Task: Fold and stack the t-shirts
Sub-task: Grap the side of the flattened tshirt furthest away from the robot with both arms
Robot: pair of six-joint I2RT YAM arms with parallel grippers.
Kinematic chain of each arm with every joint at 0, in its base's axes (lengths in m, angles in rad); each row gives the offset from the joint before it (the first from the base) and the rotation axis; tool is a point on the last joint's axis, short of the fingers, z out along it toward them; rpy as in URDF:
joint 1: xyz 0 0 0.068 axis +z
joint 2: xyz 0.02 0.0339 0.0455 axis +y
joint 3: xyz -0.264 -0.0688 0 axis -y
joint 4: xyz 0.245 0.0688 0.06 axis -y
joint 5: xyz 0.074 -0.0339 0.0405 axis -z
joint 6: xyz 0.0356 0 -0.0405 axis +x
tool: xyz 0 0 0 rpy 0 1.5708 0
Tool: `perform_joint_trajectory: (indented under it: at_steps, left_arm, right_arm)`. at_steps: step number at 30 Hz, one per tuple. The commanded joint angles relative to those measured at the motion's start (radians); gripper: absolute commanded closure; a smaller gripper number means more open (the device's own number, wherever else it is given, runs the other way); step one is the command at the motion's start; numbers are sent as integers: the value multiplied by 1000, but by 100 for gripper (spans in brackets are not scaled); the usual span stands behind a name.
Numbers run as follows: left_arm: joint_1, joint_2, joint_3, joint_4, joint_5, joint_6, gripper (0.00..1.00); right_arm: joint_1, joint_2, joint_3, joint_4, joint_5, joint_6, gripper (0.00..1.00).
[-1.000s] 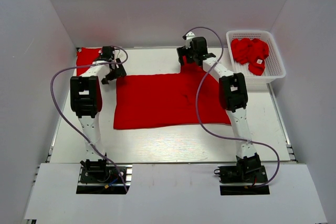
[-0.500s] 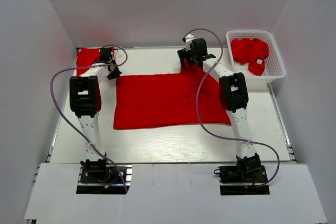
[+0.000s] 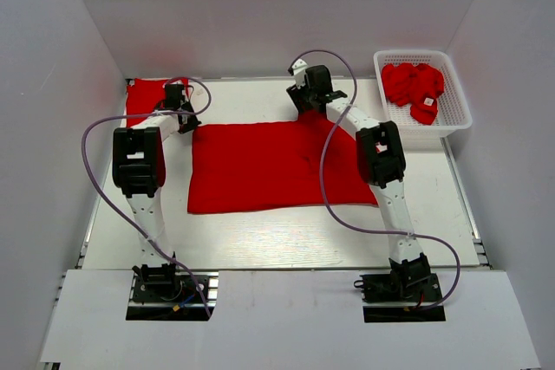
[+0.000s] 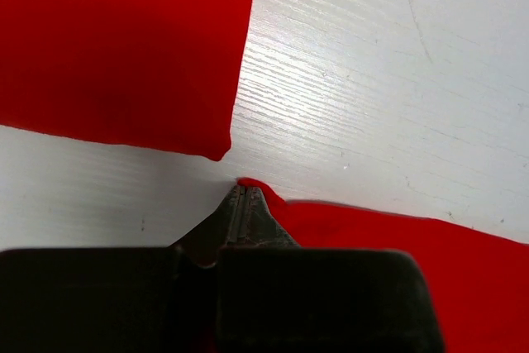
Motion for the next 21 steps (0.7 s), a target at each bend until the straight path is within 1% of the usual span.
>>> perform_joint_trajectory:
  at_steps: [1,4,5,6,8,15,19,21]
  left_arm:
    - [-2,-27,-37,-65,18,14,100]
    - [-2,-27,-37,-75,18,14,100]
    - [-2,-27,-37,-85,18,14,100]
    - [-2,-27,-37,-85,18,14,100]
    - [-2,-27,-37,-85,18,14,100]
    - [-2,-27,-37,-85,18,14,100]
    - [-2,-27,-37,-85,8,14,100]
    - [-2,-27,-37,-85,8,14,100]
  right_arm:
    - [-2,-5,48,10,72,-47,30]
    - [-3,12,51,10,84,-73,35]
    - [-2,18,51,4,83,-79,35]
    - [-3,21,49,4,86,-91,39]
    - [-5,27,48,-14,58,-99,40]
    - [-6,53,63,-39,-31,-111,40]
    - [-6,70,74,-28,-31,-101,40]
    - [-11,77,75,-24,-25,-97,44]
